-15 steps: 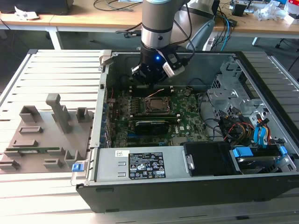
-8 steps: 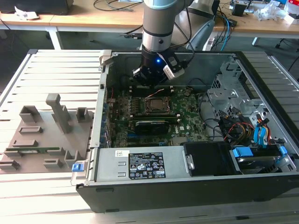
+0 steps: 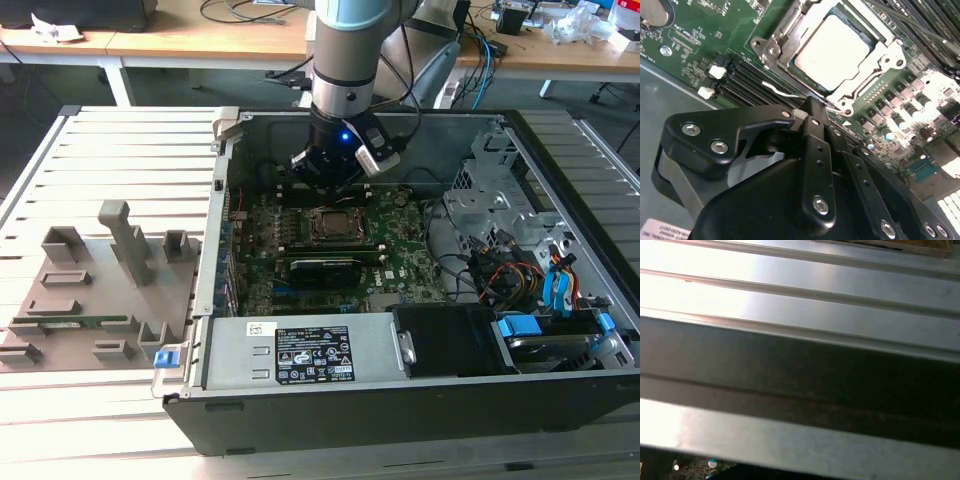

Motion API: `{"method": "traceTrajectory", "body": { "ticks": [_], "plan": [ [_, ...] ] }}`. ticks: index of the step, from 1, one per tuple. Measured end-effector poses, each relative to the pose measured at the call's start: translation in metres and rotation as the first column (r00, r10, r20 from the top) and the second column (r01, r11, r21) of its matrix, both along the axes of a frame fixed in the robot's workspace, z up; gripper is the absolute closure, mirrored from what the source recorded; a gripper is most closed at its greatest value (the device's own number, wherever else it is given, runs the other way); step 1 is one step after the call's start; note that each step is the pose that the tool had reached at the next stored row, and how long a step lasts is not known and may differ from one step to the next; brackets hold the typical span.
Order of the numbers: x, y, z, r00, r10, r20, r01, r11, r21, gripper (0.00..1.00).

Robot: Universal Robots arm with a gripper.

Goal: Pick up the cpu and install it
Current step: 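Install the first cpu locking lever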

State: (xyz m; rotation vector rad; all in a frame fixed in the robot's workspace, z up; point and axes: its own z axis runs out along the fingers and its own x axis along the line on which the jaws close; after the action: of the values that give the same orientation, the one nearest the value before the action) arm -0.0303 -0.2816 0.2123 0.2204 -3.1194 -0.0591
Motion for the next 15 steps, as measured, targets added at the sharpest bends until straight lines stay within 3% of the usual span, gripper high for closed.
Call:
{"method": "traceTrajectory", "body": {
  "ticks": [4, 8, 15],
  "plan": [
    [0.0055, 0.0000, -0.0028, 1.0000, 0.000, -0.0002, 0.000, 1.0000, 0.0000, 0.89],
    [0.0170, 0.0000, -0.0064, 1.0000, 0.000, -0.0004, 0.000, 1.0000, 0.0000, 0.89],
    [0.0252, 0.0000, -0.0083, 1.0000, 0.000, -0.0005, 0.000, 1.0000, -0.0003, 0.89]
  ]
}}
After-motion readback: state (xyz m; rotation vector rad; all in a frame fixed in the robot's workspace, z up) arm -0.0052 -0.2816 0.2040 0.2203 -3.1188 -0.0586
